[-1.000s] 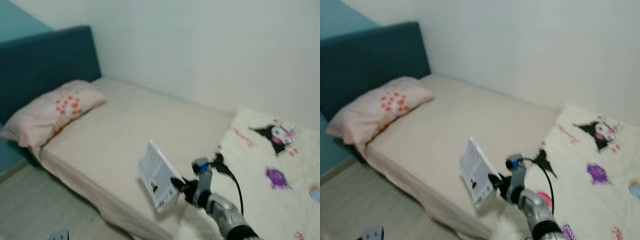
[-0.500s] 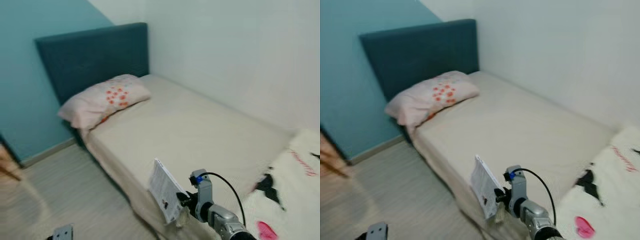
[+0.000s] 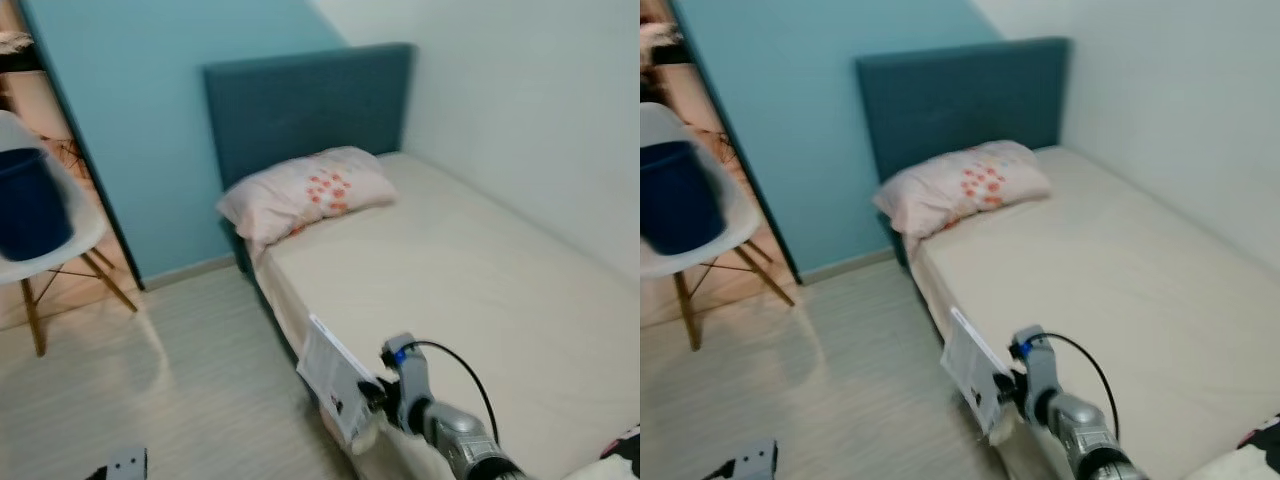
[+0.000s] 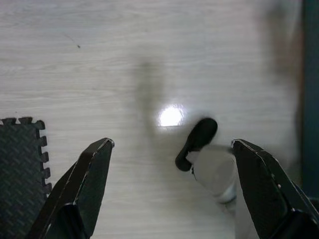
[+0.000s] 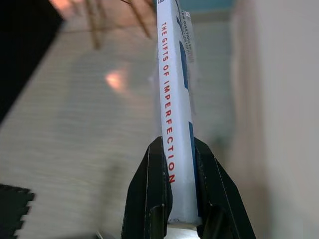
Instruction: Clean up the room
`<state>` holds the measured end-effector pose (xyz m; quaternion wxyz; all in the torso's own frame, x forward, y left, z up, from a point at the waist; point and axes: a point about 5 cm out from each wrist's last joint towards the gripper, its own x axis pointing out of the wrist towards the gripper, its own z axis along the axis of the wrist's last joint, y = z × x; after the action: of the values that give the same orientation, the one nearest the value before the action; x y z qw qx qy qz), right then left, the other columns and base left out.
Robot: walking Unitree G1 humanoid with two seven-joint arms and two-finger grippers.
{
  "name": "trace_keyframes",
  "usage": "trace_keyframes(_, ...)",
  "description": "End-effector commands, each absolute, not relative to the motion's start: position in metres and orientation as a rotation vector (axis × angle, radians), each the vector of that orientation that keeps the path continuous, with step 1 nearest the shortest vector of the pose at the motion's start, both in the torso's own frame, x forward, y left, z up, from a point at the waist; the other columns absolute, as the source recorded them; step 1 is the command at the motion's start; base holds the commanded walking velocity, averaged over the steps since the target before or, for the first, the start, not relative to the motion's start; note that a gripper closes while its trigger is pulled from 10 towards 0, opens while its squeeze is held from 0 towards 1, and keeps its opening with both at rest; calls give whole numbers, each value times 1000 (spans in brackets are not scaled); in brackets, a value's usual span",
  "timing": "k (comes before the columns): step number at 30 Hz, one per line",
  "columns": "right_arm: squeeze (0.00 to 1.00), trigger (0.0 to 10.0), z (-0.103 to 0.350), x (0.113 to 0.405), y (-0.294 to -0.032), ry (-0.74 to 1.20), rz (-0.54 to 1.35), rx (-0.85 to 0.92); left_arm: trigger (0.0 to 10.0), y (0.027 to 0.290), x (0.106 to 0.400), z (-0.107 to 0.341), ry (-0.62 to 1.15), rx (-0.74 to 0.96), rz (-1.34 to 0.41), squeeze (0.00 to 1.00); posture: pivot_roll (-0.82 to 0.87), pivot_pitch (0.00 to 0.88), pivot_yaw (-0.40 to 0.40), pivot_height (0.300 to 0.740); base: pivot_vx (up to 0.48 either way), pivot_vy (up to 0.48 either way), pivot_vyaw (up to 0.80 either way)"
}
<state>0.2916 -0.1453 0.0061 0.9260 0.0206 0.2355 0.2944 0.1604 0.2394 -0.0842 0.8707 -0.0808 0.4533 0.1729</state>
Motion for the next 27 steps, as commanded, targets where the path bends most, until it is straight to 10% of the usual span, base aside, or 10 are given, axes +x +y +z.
trace_keyframes(1, 0, 10000, 14, 297, -147, 436, 609, 57, 10000, 240, 164, -83, 929, -190, 364, 0, -22, 0, -17, 740, 0, 0, 781)
trace_keyframes(13, 0, 10000, 29, 316, -168, 407, 436, 26, 10000, 228, 247, -34, 591, -255, 246, 0, -33, 0, -37, 740, 86, 0, 254)
trace_keyframes(27, 0, 10000, 42, 322, -160, 324, 515, -12, 10000, 205, 271, -17, 481, -290, 149, 0, -41, 0, -18, 740, 329, 0, 558)
